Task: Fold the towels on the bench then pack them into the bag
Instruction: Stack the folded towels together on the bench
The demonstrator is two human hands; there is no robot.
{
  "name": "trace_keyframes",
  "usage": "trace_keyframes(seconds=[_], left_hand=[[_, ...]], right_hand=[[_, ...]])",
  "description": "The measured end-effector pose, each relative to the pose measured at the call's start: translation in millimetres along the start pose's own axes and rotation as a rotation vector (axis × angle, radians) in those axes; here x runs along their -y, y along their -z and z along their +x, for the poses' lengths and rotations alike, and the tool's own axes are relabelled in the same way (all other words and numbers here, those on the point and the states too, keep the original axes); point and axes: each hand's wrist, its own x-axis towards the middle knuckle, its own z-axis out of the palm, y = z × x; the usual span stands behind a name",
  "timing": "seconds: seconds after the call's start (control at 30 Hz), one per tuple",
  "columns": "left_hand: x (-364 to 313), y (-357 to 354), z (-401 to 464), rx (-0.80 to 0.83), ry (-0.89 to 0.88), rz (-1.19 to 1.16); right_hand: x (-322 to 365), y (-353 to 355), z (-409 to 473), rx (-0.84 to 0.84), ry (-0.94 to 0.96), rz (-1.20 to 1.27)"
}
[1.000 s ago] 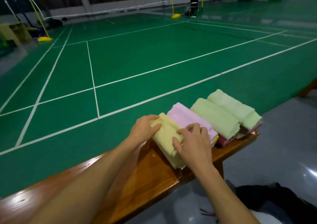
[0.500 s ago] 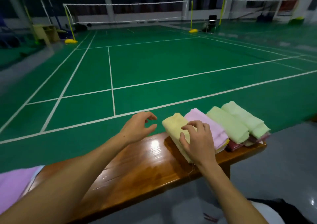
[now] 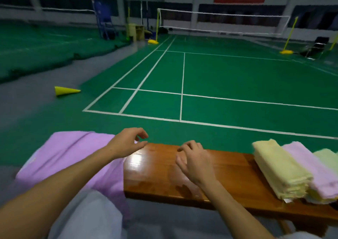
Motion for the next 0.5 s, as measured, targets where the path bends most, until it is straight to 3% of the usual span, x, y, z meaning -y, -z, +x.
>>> trace_keyframes(seconds=[0.2, 0.4, 0.5], left_hand=[[114, 31, -57, -0.024, 0.201, 0.022], [177, 31, -99, 0.047, 0.369, 0.027], [195, 26, -110, 0.028, 0.401, -0.012]], right_hand=[[106, -65, 32, 0.294, 0.034, 0.194], [181, -125, 60, 0.626, -0.372, 0.592], [197, -141, 72, 0.629, -0.522, 0.549]])
